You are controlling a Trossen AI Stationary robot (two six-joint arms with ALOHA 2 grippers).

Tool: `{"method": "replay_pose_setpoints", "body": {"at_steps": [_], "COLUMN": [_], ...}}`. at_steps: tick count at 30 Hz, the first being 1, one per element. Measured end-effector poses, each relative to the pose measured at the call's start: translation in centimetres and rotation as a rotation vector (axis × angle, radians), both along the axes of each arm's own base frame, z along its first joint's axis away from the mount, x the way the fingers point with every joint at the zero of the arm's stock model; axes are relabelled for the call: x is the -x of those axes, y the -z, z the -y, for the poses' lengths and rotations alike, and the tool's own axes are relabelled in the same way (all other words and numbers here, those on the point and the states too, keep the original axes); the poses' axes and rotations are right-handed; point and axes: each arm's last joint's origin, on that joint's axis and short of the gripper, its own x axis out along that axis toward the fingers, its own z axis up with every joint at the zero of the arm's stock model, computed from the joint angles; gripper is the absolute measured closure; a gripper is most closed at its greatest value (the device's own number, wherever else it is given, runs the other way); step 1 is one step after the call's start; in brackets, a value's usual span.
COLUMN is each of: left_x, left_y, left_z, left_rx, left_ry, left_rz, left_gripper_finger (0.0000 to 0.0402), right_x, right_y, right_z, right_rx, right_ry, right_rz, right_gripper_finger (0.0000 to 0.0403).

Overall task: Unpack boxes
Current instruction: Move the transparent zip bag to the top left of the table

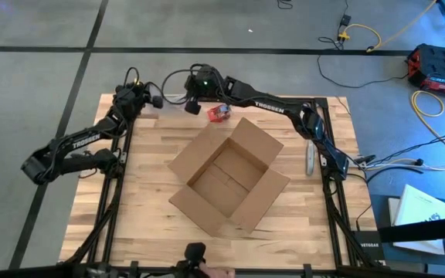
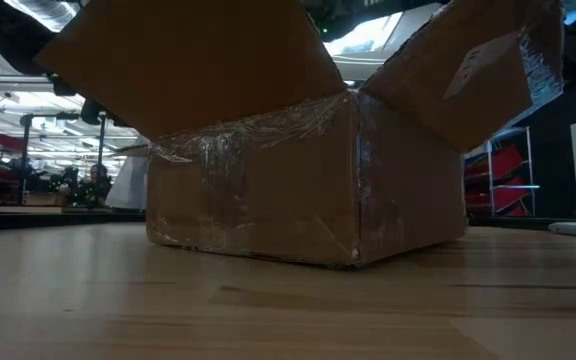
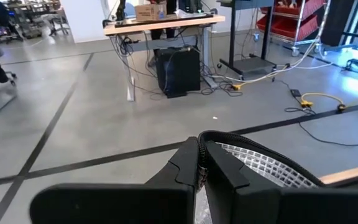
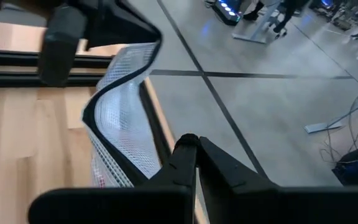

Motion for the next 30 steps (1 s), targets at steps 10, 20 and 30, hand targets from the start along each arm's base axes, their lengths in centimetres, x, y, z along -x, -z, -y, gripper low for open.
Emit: {"method": "replay_pose_setpoints", "body": {"at_steps": [10,20,30], "left_x": [-0.1,0.1,0.6], "left_y": [0.8,2.6,5.2], "left_z": [-0.2,0.4,2.1], "left_rx": [0.056,0.255,0.582], "left_ry": [0.018,0.025,0.023], "left_rz": [-0.022,-0.010,-0.024], "left_gripper_finger": [0.0402,0.0402,0.0402], "right_x": [0.7,0.7,0.7], "right_y": [1.9,5.3,6.2], "right_z": [1.5,0.7,-0.7], "right_rx": [-0.098,-0.213,-0.288], "right_ry": [-0.069,-0.081,-0.154], "right_rz": [-0.021,-0.077,-0.152], "right_gripper_finger": [0.0403,0.0403,0.0403]}}
